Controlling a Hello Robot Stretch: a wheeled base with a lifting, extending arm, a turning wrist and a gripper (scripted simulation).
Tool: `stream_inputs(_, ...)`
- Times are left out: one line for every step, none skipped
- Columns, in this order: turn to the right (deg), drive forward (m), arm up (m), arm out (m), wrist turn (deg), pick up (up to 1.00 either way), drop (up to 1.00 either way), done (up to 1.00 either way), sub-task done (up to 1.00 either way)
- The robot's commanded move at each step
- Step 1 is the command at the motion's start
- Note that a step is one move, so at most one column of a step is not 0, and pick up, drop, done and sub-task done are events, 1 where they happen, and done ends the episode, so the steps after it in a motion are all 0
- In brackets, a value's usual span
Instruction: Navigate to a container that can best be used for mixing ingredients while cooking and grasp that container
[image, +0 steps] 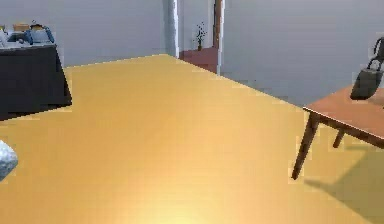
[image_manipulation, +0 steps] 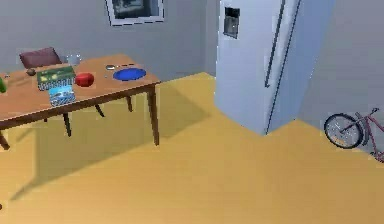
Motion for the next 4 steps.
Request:
stream_inputs(0.0, 1.00, 0.00, 0.00, 0.0, 0.00, 0.00, 0.00, 0.00)
stream_inputs(0.0, 1.00, 0.00, 0.00, 0.0, 0.00, 0.00, 0.00, 0.00)
stream_inputs(0.0, 1.00, 0.00, 0.00, 0.0, 0.00, 0.00, 0.00, 0.00)
stream_inputs(-3.0, 0.00, 0.00, 0.00, 0.0, 0.00, 0.00, 0.00, 0.00)
